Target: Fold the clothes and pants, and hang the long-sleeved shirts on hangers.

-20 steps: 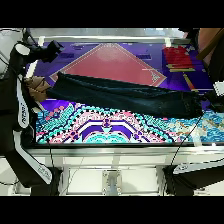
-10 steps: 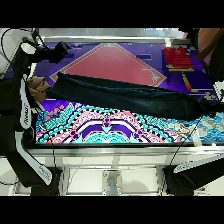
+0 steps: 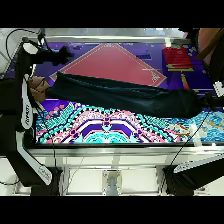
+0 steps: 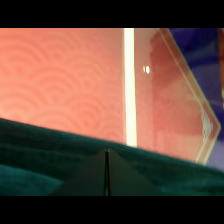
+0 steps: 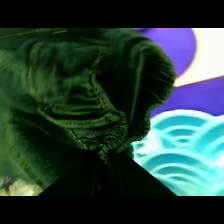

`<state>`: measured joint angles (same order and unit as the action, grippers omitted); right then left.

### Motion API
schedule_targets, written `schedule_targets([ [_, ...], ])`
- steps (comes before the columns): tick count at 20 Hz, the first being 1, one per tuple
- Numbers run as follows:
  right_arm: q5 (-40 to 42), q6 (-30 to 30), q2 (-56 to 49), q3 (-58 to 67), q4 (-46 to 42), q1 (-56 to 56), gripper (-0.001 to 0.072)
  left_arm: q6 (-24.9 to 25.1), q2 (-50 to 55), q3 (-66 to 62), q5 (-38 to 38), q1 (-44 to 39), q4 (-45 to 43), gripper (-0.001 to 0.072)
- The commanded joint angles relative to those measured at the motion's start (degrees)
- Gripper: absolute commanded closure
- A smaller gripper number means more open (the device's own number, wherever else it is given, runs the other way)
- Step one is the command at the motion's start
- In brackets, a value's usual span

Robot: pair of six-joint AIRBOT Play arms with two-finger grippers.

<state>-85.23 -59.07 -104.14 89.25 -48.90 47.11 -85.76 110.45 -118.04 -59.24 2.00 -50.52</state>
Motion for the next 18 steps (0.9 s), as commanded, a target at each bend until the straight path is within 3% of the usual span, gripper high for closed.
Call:
schedule_targets([
  [1,-8.85,-0.68,4.33,4.92,9.2,-0.02,0.0664,3.8,-0.04,0.0,-4.7,-4.81,0.02,0.0694],
  [4,-8.17,-6.56,9.77,7.3,18.62,-3.26,0.0664,5.31,0.52,0.02,-3.56,-14.21,-0.46,0.0694],
  [11,-3.52,-14.38,13.31,12.39,18.34,-24.96,0.0665,5.18,9.4,0.02,7.43,-38.38,-4.96,0.0694],
  [14,0.0,-17.07,13.25,12.39,12.2,-33.75,0.0664,3.41,13.62,0.02,12.61,-43.12,-4.72,0.0694],
  [18,9.05,-22.88,12.9,12.37,2.1,-43.6,0.0665,0.44,16.24,0.02,12.61,-43.45,-4.74,0.0694],
])
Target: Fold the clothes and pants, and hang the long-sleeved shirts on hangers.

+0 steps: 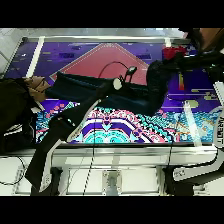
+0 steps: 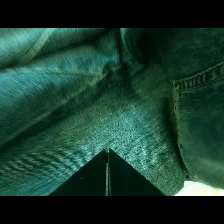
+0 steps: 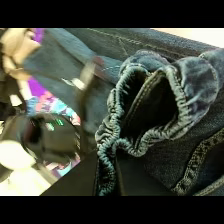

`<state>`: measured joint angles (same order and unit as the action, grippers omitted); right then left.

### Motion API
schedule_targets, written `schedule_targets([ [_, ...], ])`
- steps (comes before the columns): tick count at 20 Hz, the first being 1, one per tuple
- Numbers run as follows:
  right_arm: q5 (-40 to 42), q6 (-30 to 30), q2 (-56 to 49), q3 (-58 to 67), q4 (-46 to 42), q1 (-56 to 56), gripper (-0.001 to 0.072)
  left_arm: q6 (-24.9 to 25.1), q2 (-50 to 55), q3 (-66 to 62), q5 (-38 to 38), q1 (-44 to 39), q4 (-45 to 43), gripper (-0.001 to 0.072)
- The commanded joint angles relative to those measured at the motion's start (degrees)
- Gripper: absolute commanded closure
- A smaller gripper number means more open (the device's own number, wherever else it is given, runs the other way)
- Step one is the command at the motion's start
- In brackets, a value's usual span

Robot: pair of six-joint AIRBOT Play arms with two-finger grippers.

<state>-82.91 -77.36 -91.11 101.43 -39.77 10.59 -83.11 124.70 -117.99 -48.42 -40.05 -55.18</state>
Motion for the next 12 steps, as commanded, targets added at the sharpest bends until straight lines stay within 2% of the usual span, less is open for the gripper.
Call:
schedule_targets([
  [1,9.31,-6.08,-0.5,0.22,-8.96,-9.55,0.0664,-2.19,1.49,-0.04,0.63,-0.5,-0.13,0.0694],
  [3,13.84,-8.87,-2.05,0.22,-12.68,-13.97,0.0664,-2.16,-1.05,-0.02,-5.97,3.15,-1.11,0.0694],
  [7,21.0,-14.08,-8.96,0.22,-14.67,-21.51,0.0664,-2.19,-8.44,-0.02,-20.85,14.45,-13.97,0.0693],
  [9,25.42,-15.96,-13.16,0.22,-14.49,-25.31,0.0664,-2.16,-11.82,-0.02,-24.92,20.28,-16.39,0.0693],
  [12,34.56,-16.28,-19.5,0.22,-12.55,-31.76,0.0663,-2.16,-15.69,-0.02,-26.64,26.6,-16.28,0.0693],
])
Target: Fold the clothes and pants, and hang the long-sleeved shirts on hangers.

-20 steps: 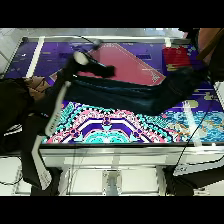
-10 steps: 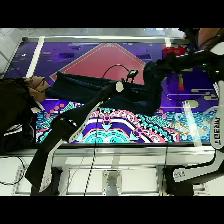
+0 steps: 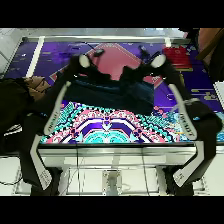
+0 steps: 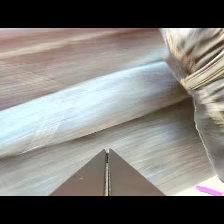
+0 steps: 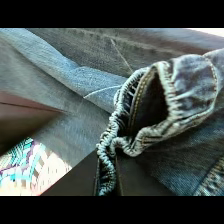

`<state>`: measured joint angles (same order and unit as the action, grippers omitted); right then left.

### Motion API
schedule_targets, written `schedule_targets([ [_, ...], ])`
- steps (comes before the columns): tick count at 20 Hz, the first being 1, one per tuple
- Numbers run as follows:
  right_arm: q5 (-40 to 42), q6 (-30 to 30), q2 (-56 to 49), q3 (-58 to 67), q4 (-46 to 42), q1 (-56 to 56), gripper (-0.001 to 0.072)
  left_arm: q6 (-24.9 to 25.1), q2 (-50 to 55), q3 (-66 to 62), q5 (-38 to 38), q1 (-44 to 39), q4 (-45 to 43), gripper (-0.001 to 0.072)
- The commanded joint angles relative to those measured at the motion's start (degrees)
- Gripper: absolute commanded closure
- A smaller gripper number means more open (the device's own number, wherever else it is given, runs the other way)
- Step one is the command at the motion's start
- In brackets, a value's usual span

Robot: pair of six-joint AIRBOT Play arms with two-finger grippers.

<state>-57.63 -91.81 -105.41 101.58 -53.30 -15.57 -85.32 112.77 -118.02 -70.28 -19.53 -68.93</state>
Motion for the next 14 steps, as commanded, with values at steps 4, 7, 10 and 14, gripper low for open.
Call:
schedule_targets([
  [4,12.92,-1.7,-7.28,1.2,2.34,-10.6,0.0097,0.96,-6.36,0.02,-5.11,8.28,-2.64,0.0693],
  [7,-3.56,1.05,-5.75,9.33,-8.39,-7.61,0.0098,1.81,-7.04,0.02,-6.29,8.26,-2.64,0.0693],
  [10,-22.62,3.23,-0.55,14.73,-28.87,-0.59,0.0098,2.01,-7.78,0.02,-7.52,8.31,-2.64,0.0692],
  [14,-27.17,8.17,12.76,1.31,-31.61,13.0,0.0099,2.43,-8.46,0.02,-7.58,8.5,-2.64,0.0693],
])
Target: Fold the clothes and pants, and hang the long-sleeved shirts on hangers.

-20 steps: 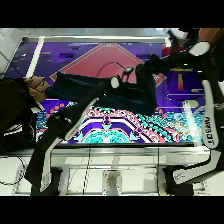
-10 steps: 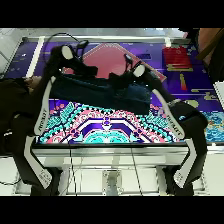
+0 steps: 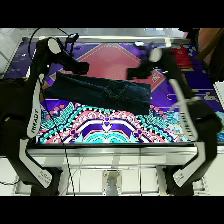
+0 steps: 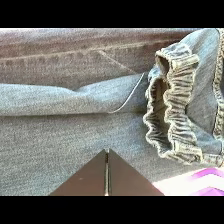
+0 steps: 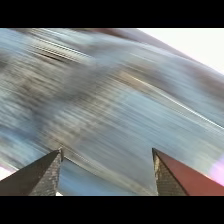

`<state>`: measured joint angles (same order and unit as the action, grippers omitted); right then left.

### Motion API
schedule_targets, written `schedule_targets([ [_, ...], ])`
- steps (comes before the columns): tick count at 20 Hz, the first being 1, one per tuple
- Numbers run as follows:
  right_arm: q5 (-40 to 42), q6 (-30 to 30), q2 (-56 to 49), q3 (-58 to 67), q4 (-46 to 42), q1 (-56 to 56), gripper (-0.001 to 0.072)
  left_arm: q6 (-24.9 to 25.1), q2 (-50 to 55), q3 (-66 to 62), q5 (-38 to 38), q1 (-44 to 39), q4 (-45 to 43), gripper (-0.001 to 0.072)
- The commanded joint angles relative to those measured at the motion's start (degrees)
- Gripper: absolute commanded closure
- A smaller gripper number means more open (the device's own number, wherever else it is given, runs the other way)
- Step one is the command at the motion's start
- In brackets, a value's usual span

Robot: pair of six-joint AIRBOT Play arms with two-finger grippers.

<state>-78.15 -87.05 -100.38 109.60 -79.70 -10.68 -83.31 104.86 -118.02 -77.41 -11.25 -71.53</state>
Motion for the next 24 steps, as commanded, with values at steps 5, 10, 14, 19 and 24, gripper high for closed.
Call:
schedule_targets([
  [5,16.09,4.02,15.63,-36.81,12.11,20.26,0.0099,0.17,-0.55,0.02,-0.46,0.15,0.0,0.0692],
  [10,17.25,20.92,6.12,-43.01,44.68,26.86,0.0081,0.17,-0.55,0.02,-0.94,0.17,0.0,0.0692],
  [14,15.72,23.85,0.55,-43.01,47.17,26.25,0.0081,0.17,-0.55,0.02,-0.94,0.17,0.0,0.0692],
  [19,15.63,26.05,-0.68,-42.95,48.17,22.18,0.013,0.17,-0.55,0.02,-0.94,0.15,0.0,0.0692],
  [24,13.84,26.75,-0.66,-42.58,52.94,17.66,0.0657,0.2,-0.52,0.04,-0.94,0.17,-0.02,0.0692],
])
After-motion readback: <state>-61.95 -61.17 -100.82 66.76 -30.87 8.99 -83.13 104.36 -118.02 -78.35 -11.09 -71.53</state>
